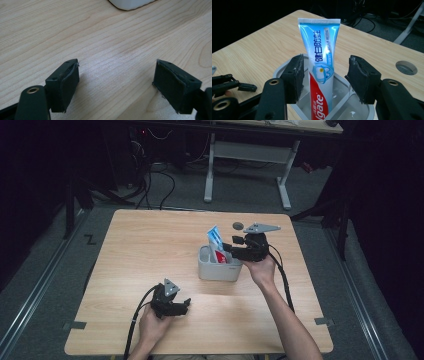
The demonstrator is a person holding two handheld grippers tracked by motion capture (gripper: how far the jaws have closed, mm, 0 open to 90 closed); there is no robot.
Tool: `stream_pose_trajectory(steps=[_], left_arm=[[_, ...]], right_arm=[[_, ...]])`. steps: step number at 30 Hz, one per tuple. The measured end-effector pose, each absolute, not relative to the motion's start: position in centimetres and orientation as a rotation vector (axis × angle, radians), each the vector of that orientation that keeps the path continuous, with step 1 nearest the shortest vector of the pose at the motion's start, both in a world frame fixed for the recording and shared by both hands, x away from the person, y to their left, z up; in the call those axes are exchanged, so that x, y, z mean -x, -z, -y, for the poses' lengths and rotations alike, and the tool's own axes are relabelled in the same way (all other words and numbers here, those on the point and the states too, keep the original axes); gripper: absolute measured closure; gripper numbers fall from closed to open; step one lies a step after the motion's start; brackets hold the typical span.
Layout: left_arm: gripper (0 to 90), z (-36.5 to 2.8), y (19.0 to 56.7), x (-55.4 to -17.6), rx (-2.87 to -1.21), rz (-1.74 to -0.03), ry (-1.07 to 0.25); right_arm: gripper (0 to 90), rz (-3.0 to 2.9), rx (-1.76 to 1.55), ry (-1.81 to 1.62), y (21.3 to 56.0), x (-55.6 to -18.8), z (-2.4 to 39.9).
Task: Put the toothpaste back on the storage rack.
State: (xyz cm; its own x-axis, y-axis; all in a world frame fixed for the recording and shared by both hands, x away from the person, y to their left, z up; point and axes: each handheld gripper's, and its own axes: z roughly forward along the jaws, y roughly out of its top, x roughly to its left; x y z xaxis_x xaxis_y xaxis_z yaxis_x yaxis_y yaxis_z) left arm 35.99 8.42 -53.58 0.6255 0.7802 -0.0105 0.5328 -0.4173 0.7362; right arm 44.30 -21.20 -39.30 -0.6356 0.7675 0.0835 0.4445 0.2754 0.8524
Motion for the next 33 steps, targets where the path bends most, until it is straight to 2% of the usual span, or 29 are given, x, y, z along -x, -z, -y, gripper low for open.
stream_pose_trajectory(steps=[33], left_arm=[[21.4, -8.5, 53.6, -36.0, -2.113, -1.035, -0.434]], right_arm=[[49.1, -2.099, -1.149, -1.314, 37.9, -41.7, 25.5]])
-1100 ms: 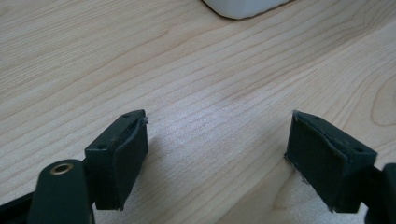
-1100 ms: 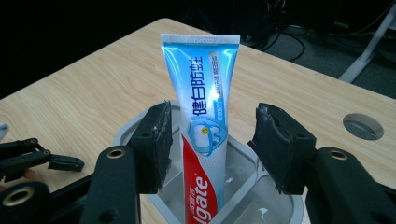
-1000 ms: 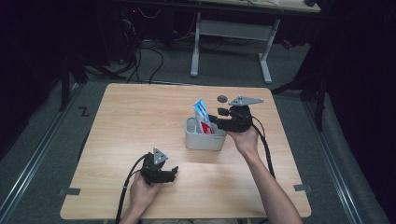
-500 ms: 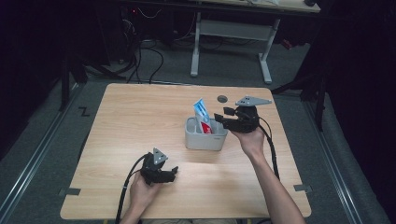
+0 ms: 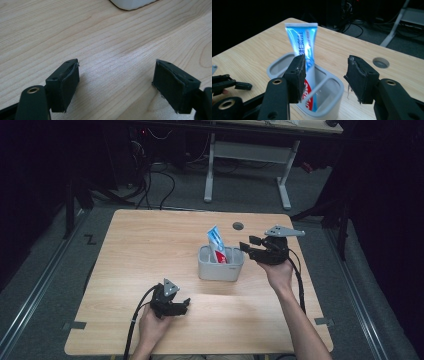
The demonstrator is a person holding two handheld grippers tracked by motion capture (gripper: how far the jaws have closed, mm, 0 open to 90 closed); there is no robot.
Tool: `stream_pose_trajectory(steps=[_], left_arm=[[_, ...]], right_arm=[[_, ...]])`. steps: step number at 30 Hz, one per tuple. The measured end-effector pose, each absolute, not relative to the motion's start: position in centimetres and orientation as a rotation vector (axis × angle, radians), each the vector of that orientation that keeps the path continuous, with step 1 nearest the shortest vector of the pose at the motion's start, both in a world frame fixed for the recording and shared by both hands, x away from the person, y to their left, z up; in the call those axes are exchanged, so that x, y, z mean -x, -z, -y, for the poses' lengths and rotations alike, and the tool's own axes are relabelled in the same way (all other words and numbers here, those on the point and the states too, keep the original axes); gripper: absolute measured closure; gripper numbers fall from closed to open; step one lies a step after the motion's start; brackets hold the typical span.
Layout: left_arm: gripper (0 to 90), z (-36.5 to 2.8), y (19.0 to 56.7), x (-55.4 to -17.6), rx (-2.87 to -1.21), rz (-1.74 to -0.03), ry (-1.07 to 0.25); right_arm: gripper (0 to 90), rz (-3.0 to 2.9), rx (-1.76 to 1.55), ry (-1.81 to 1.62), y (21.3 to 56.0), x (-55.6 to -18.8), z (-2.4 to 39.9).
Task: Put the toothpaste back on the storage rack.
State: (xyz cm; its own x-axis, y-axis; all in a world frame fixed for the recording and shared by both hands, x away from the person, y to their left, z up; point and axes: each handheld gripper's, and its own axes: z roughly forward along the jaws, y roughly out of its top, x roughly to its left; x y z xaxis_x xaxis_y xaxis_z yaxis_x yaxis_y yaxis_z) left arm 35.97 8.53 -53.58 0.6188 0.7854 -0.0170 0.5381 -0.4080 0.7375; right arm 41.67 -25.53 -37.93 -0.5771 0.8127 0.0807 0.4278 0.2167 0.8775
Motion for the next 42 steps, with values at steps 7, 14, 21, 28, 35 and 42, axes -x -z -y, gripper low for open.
stream_pose_trajectory(steps=[7, 14, 21, 28, 35, 42], left_arm=[[21.4, -8.5, 53.6, -35.9, -2.112, -1.037, -0.435], [21.4, -8.6, 53.6, -35.9, -2.109, -1.042, -0.439], [21.3, -8.6, 53.6, -35.9, -2.110, -1.042, -0.440], [21.3, -8.6, 53.6, -35.9, -2.110, -1.043, -0.441], [21.3, -8.6, 53.6, -35.8, -2.109, -1.044, -0.441], [21.3, -8.6, 53.6, -35.8, -2.109, -1.044, -0.442]], right_arm=[[49.0, -2.062, -1.177, -1.335, 38.1, -40.6, 27.3], [48.9, -2.035, -1.205, -1.359, 38.5, -40.0, 28.4], [48.7, -2.016, -1.224, -1.357, 38.8, -39.2, 29.5], [48.6, -1.977, -1.254, -1.389, 39.5, -38.4, 31.0], [48.6, -1.970, -1.274, -1.394, 40.4, -38.1, 31.6], [48.5, -1.967, -1.288, -1.393, 40.9, -37.7, 32.1]])
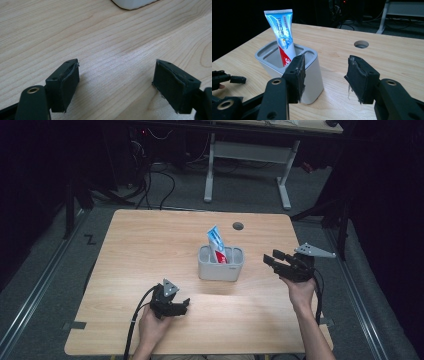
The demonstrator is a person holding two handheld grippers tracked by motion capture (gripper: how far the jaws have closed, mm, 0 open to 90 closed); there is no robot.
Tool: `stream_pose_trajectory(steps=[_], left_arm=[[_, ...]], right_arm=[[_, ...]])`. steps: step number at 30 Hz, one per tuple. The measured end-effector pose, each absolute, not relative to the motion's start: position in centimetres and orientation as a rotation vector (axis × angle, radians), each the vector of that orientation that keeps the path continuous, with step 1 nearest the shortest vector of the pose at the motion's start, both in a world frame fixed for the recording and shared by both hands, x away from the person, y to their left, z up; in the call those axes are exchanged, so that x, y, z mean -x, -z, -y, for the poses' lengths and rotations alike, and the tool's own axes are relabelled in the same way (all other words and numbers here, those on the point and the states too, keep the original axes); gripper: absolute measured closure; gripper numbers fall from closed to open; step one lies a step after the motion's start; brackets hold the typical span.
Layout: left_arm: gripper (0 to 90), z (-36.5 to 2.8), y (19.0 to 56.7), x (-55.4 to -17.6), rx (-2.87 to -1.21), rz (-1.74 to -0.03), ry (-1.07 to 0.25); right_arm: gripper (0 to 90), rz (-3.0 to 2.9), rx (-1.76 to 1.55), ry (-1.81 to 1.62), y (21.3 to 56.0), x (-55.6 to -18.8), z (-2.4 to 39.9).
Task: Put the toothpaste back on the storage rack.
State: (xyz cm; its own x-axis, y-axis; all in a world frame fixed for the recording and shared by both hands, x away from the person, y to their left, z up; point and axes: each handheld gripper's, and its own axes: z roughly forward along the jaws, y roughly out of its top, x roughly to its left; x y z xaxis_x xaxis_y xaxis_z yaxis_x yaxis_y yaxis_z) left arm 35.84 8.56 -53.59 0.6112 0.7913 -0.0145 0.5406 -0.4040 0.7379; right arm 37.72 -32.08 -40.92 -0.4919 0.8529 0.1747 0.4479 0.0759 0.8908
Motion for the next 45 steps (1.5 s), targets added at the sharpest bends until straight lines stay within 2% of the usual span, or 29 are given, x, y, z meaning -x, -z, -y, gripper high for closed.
stream_pose_trajectory(steps=[13, 45], left_arm=[[21.2, -8.6, 53.6, -35.8, -2.109, -1.045, -0.442], [21.2, -8.6, 53.6, -35.8, -2.109, -1.045, -0.444]], right_arm=[[48.5, -1.940, -1.307, -1.408, 41.9, -36.4, 33.2], [48.2, -1.949, -1.387, -1.400, 46.9, -34.7, 33.9]])
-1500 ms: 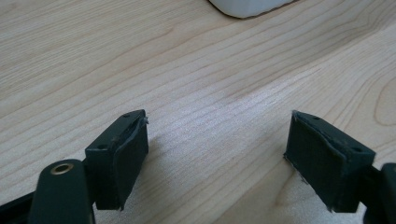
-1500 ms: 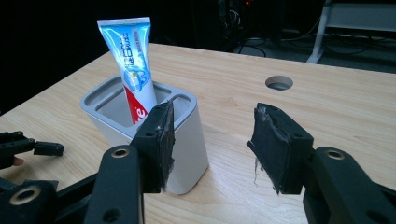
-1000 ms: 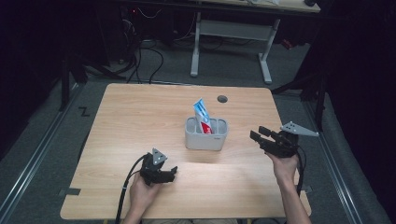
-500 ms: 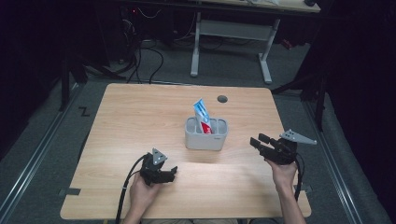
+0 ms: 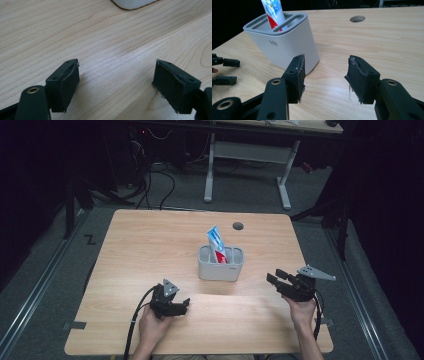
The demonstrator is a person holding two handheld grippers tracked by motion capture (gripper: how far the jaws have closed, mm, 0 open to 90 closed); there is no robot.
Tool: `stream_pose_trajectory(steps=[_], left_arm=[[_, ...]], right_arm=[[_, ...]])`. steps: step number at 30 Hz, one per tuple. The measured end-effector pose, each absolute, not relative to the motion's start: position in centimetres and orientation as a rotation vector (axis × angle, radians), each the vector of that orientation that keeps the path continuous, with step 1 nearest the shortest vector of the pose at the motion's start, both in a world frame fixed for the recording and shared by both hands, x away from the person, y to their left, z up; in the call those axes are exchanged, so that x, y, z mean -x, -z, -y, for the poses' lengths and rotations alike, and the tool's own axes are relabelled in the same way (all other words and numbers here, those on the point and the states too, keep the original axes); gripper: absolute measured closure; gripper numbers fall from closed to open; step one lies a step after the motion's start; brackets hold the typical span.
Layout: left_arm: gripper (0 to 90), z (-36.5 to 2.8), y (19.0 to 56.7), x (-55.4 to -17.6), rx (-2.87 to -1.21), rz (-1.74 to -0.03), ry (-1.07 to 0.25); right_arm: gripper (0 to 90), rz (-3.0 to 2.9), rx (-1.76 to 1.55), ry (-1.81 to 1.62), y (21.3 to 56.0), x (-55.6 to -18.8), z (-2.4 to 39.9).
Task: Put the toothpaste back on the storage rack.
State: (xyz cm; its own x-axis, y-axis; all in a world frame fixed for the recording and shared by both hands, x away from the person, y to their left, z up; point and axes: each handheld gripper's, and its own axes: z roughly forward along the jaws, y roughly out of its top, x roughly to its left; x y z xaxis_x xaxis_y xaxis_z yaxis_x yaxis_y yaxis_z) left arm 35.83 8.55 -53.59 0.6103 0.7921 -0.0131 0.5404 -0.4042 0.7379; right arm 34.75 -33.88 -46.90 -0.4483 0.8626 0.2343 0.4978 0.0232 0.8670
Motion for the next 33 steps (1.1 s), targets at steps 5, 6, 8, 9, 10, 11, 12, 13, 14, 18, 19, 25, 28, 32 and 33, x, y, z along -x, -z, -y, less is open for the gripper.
stream_pose_trajectory(steps=[5, 6, 8, 9, 10, 11, 12, 13, 14, 18, 19, 25, 28, 32, 33], left_arm=[[21.2, -8.6, 53.6, -35.8, -2.109, -1.045, -0.444], [21.2, -8.6, 53.6, -35.8, -2.110, -1.045, -0.444], [21.2, -8.6, 53.6, -35.8, -2.110, -1.045, -0.444], [21.2, -8.6, 53.6, -35.8, -2.110, -1.045, -0.445], [21.2, -8.6, 53.6, -35.8, -2.110, -1.045, -0.445], [21.3, -8.5, 53.6, -35.8, -2.109, -1.045, -0.445], [21.2, -8.5, 53.6, -35.8, -2.109, -1.045, -0.444], [21.2, -8.6, 53.6, -35.8, -2.109, -1.045, -0.445], [21.2, -8.5, 53.6, -35.8, -2.109, -1.045, -0.445], [21.2, -8.6, 53.6, -35.8, -2.110, -1.045, -0.445], [21.2, -8.6, 53.6, -35.8, -2.110, -1.045, -0.445], [21.1, -8.5, 53.6, -35.8, -2.110, -1.047, -0.446], [21.1, -8.5, 53.6, -35.8, -2.109, -1.045, -0.445], [21.1, -8.5, 53.6, -35.8, -2.110, -1.046, -0.446], [21.0, -8.5, 53.6, -35.8, -2.110, -1.046, -0.445]], right_arm=[[48.1, -1.986, -1.387, -1.379, 47.5, -34.8, 33.5], [48.1, -1.989, -1.388, -1.381, 47.6, -34.9, 33.3], [48.1, -1.998, -1.385, -1.370, 47.9, -34.9, 33.1], [48.2, -2.002, -1.389, -1.366, 48.2, -34.9, 33.0], [48.1, -2.007, -1.394, -1.367, 48.4, -34.9, 32.9], [48.1, -2.015, -1.396, -1.364, 48.6, -35.0, 32.8], [48.1, -2.019, -1.402, -1.360, 48.8, -35.0, 32.7], [48.0, -2.023, -1.401, -1.357, 49.0, -35.0, 32.7], [47.8, -2.029, -1.406, -1.351, 49.1, -35.0, 32.6], [48.0, -2.043, -1.397, -1.338, 49.3, -35.1, 32.2], [48.0, -2.053, -1.395, -1.333, 49.4, -35.2, 32.0], [47.7, -2.134, -1.368, -1.225, 50.5, -35.8, 30.4], [47.5, -2.144, -1.361, -1.195, 50.8, -35.8, 30.0], [46.8, -2.132, -1.376, -1.142, 51.4, -35.8, 29.8], [46.5, -2.128, -1.381, -1.130, 51.7, -35.8, 29.9]])
